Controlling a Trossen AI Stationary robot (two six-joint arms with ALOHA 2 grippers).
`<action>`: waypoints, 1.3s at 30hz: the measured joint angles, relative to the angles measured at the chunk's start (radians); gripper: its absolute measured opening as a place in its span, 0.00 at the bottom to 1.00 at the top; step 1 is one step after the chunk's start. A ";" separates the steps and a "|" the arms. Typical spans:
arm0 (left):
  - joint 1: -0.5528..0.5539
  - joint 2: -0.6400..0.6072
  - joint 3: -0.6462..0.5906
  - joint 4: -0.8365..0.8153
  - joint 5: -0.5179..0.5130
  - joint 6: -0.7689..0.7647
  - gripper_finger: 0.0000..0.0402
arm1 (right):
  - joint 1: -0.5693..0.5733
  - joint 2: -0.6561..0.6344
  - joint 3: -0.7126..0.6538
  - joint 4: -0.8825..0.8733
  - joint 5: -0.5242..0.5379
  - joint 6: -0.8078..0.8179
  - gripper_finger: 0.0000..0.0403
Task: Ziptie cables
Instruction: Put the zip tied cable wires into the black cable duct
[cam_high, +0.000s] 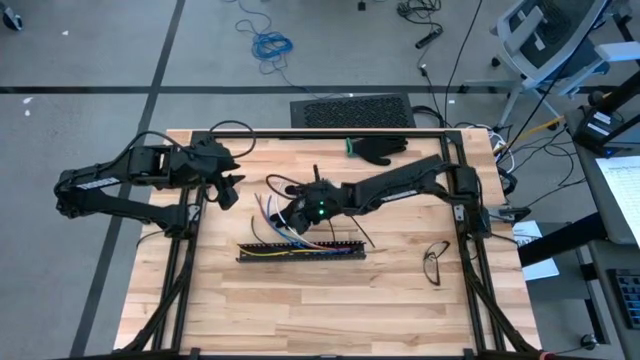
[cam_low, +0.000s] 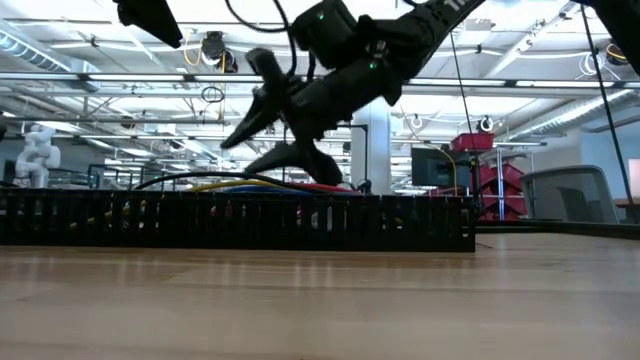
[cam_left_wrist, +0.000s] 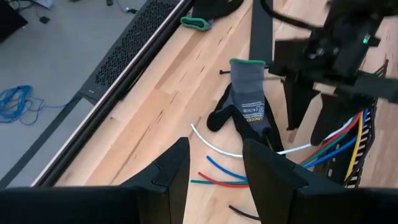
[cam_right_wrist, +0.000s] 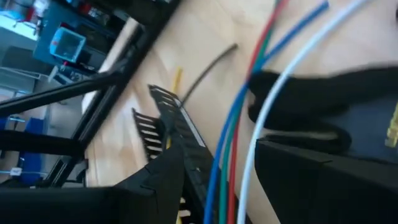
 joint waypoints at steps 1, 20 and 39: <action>0.000 0.000 0.000 0.000 0.000 -0.006 0.36 | 0.001 0.011 0.000 0.003 0.000 0.013 0.45; 0.000 0.000 0.000 -0.001 -0.001 -0.102 0.36 | 0.043 0.037 0.000 -0.067 -0.057 0.112 0.45; 0.000 0.000 0.000 0.000 -0.001 -0.104 0.36 | 0.055 0.115 0.000 0.164 -0.029 0.197 0.45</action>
